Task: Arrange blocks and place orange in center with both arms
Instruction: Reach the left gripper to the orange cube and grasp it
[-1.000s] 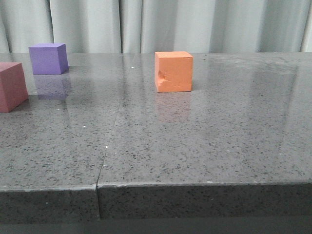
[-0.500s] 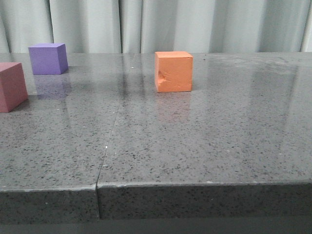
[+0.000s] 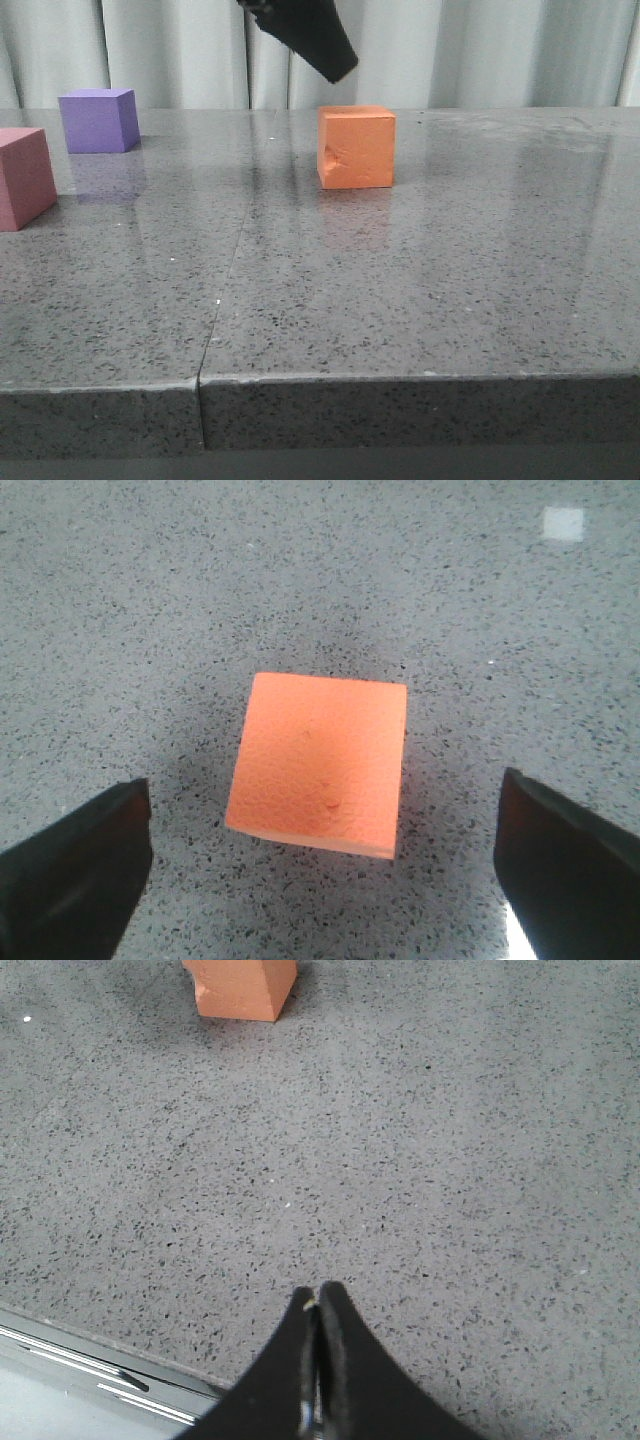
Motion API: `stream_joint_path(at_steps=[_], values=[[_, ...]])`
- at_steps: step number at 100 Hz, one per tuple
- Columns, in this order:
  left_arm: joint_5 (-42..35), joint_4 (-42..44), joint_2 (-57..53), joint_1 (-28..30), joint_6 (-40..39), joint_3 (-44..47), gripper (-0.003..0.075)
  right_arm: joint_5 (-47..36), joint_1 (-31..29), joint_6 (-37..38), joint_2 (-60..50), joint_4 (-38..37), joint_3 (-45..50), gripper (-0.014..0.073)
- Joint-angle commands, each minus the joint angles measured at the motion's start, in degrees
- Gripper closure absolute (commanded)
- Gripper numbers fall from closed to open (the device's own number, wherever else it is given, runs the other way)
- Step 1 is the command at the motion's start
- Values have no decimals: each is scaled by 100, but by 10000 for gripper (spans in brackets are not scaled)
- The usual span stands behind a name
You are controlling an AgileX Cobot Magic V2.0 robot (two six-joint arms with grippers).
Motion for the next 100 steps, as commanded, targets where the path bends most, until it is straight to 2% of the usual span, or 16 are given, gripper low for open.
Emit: stream_joint_path(at_steps=[1, 29, 83, 92, 100], values=[[-280, -184, -209, -112, -7, -179, 63, -373, -8, -73, 3, -79, -156, 662], [-604, -173, 5, -222, 5, -179, 63, -373, -8, -73, 3, -79, -156, 662], [-604, -184, 471, -222, 5, -179, 66, -373, -8, -73, 3, -79, -156, 662], [-583, -184, 475, -222, 5, -179, 110, -373, -8, -73, 3, -79, -156, 662], [-583, -184, 475, -222, 5, -179, 209, -373, -8, -73, 3, -79, -156, 662]])
